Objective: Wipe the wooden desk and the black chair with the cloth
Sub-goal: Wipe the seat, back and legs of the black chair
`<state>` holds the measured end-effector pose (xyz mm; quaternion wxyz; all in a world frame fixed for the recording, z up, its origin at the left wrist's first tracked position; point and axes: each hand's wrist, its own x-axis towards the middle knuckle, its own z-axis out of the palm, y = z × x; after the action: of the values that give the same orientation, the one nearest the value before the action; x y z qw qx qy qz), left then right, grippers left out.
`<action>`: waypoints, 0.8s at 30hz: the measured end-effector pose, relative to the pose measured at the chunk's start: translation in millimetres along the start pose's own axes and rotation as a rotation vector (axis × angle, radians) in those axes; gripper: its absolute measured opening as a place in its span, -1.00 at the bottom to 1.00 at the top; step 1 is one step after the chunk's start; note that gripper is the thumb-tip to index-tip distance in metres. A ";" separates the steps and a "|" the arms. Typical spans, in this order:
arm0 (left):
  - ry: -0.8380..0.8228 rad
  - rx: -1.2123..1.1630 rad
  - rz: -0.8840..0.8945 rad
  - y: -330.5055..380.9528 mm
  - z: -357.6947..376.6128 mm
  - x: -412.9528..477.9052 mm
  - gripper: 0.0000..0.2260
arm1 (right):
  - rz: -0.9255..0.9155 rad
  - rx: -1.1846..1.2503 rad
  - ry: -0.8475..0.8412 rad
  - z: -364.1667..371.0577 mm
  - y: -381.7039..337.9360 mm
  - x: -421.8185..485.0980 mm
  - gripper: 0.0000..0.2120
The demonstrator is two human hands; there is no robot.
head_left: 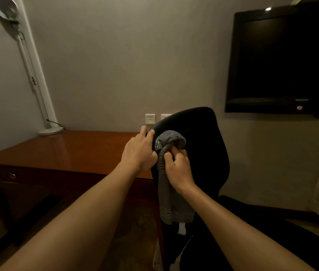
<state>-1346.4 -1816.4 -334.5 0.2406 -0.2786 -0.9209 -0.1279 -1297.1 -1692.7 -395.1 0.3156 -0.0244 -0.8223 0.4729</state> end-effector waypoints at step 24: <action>0.183 0.278 0.369 44.3 -75.4 -116.3 -0.58 | 0.251 0.526 0.387 -74.1 -84.0 -122.6 -0.63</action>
<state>-1208.1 -1860.8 -325.6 0.3781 -0.3936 -0.8376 0.0217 -1137.2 -1724.1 -363.0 0.4006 -0.1322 -0.5879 0.6902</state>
